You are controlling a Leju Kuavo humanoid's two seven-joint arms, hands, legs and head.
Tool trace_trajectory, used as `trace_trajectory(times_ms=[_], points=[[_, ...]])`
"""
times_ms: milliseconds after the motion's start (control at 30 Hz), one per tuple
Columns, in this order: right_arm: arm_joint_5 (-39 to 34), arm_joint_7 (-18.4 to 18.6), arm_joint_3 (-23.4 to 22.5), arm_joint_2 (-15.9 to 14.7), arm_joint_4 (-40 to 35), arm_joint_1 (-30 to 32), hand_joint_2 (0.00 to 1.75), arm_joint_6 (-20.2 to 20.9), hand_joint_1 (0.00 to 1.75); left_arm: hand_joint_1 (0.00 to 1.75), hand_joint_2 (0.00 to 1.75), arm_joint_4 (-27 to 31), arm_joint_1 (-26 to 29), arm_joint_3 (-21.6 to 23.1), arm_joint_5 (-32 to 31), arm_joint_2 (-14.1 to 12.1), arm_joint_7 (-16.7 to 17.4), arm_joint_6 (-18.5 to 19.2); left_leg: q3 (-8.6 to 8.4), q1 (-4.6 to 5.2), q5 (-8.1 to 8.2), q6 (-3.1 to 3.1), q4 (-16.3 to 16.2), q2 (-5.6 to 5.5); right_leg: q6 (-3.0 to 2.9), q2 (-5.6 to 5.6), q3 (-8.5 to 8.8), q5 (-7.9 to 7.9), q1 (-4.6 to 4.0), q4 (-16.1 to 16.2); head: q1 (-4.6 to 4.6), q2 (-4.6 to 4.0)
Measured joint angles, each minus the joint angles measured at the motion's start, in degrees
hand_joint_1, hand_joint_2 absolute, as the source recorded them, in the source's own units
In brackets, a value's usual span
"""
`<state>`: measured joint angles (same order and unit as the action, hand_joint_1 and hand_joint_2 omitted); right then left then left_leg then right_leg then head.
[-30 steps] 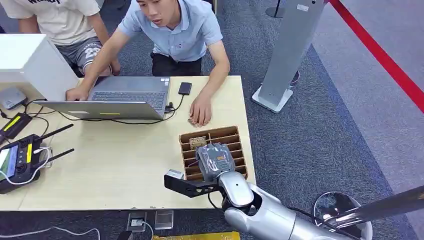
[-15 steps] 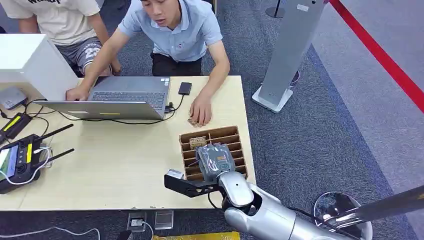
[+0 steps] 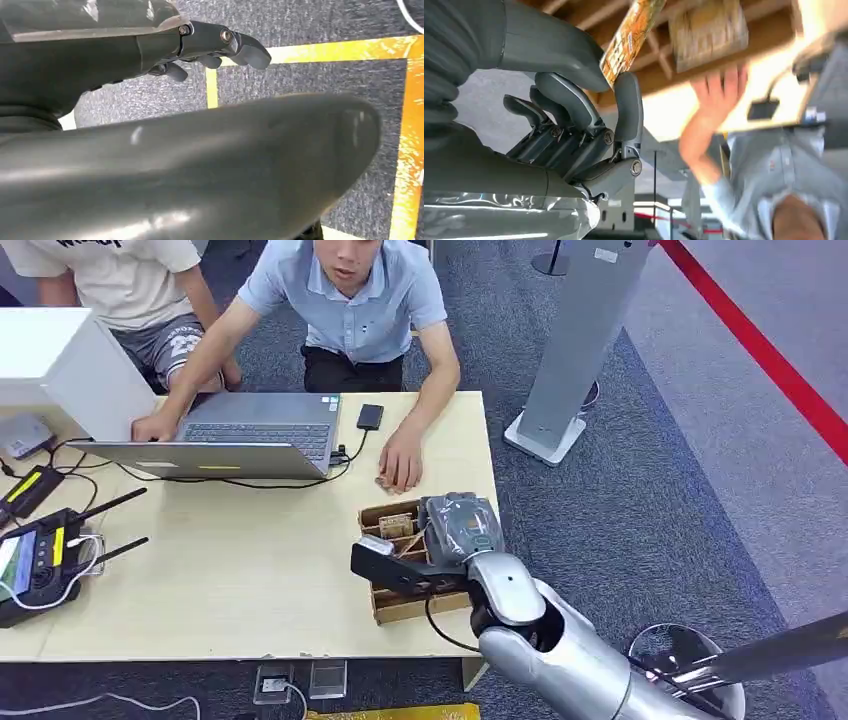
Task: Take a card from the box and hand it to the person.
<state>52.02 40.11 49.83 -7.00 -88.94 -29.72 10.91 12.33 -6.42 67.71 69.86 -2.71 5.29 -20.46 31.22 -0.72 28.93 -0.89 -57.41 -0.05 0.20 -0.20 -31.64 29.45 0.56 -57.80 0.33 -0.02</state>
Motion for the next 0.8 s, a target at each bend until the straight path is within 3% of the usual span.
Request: trace_trajectory(times_ms=[200, 333, 467, 567, 800], points=[[-0.94, -0.04, -4.28, -0.66, -9.42, 0.45, 1.75, -0.33, 1.75, 0.00, 0.00, 0.00, 0.17, -0.07, 0.28, 0.00, -0.15, -0.07, -0.01, 0.00, 0.00, 0.00, 0.00, 0.00, 0.00, 0.00, 0.02, 0.00, 0.00, 0.00, -0.04, 0.00], [-4.87, -0.11, -4.37, -0.87, -11.27, -0.06, 1.75, -3.86, 1.75, 0.00, 0.00, 0.00, 0.16, -0.07, 0.28, 0.00, -0.39, 0.00, 0.00, 0.00, 0.00, 0.00, 0.00, 0.00, 0.00, 0.00, 0.04, 0.00, 0.00, 0.00, -0.02, 0.00], [-7.06, -0.13, -3.49, -0.96, -10.60, -1.35, 1.75, -11.62, 1.75, 0.00, 0.00, 0.00, 0.13, -0.07, 0.24, 0.02, -0.39, 0.02, 0.02, 0.00, 0.00, 0.00, 0.00, 0.00, 0.00, 0.00, 0.03, 0.00, 0.00, -0.01, 0.00, 0.00], [-5.27, -0.72, -2.86, -0.96, -8.62, -2.27, 1.75, -20.16, 1.75, 0.00, 0.00, 0.00, 0.11, -0.09, 0.06, 0.04, -0.39, 0.07, 0.03, 0.00, 0.00, 0.00, 0.00, -0.02, 0.00, -0.02, 0.03, 0.00, 0.00, -0.01, 0.00, 0.00], [0.59, -4.13, -1.94, -0.96, -2.53, -3.16, 1.75, -33.17, 1.75, 0.00, 0.00, 0.00, -0.08, -0.07, -0.92, 0.33, -0.50, 0.37, 0.03, 0.00, 0.00, 0.00, 0.00, -0.02, 0.00, -0.02, 0.03, 0.00, 0.00, -0.01, -0.02, 0.00]])
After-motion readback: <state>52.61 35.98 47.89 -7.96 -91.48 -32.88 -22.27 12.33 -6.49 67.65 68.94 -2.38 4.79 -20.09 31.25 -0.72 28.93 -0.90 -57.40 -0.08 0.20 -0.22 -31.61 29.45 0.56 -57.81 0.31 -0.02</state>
